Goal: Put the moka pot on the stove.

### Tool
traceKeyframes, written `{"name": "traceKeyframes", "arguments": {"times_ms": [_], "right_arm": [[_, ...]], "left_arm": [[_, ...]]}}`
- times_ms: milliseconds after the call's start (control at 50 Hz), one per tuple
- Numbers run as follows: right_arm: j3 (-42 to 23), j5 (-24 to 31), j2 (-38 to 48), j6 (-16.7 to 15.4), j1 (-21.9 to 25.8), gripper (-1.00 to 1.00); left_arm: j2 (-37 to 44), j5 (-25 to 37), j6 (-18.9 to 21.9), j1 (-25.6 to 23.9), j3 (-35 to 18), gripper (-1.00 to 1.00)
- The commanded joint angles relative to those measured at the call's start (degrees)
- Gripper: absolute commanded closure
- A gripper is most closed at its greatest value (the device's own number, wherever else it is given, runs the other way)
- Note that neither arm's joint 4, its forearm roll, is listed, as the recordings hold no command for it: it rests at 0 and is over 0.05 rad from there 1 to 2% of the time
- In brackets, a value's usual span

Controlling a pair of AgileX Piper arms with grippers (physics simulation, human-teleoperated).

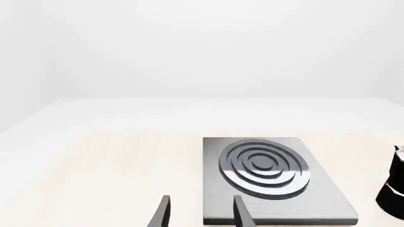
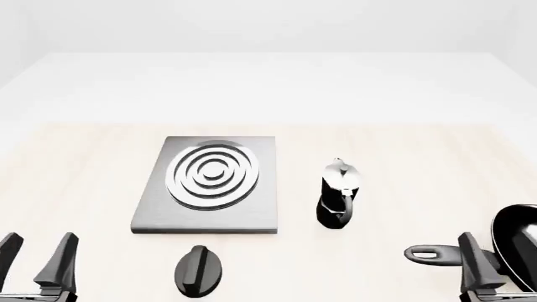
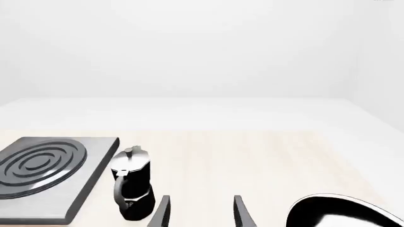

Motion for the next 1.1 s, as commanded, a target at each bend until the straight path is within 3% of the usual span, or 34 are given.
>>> {"name": "traceKeyframes", "arguments": {"times_ms": [20, 820, 1100], "right_arm": [[-0.5, -0.6, 1.1, -0.7, 1.3, -1.00], [-4.1, -7.5, 11.2, -1.5, 8.8, -1.00], [-5.4, -13.2, 18.9, -1.9, 12.9, -1.00]], "left_arm": [[0.0, 0.0, 0.0, 0.0, 0.0, -1.00], [0.0, 0.0, 0.0, 0.0, 0.0, -1.00], [0.0, 0.0, 0.0, 0.0, 0.0, -1.00]]}}
